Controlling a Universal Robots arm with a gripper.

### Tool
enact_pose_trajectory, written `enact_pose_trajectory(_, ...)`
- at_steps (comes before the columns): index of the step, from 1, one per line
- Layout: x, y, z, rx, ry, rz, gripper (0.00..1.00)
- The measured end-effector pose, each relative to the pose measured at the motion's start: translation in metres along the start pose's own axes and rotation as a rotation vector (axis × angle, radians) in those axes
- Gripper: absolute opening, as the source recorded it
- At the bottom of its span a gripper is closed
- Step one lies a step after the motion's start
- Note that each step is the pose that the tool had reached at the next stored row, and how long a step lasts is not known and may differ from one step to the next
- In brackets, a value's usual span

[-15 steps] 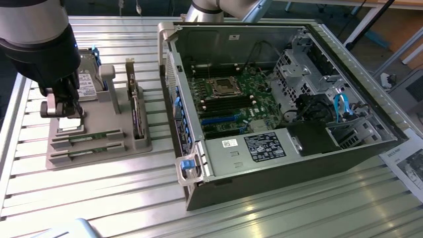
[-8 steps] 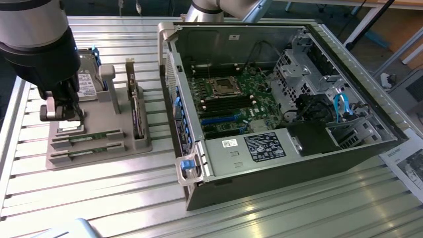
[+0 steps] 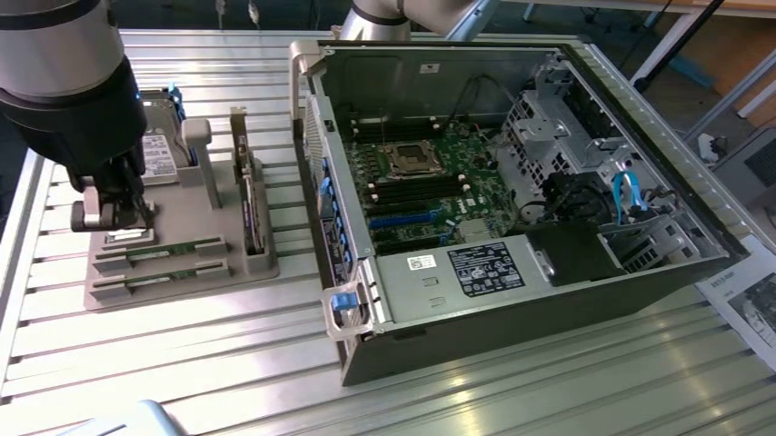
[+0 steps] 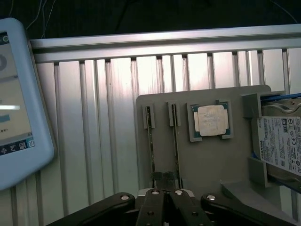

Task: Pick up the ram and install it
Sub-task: 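Pick up the ram and move it above insertion slot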

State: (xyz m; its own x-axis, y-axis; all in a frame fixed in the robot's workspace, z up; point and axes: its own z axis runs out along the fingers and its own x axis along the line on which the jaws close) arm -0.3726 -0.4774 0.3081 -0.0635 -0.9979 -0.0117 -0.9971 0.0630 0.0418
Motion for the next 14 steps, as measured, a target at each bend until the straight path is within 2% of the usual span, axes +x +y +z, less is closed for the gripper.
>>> enact_pose_trajectory(7, 0.001, -0.0002, 0.0020, 0.0001, -0.0001, 0.000, 0.10)
enact_pose_trajectory(14, 0.008, -0.0011, 0.0139, 0.0001, -0.0001, 0.000, 0.10)
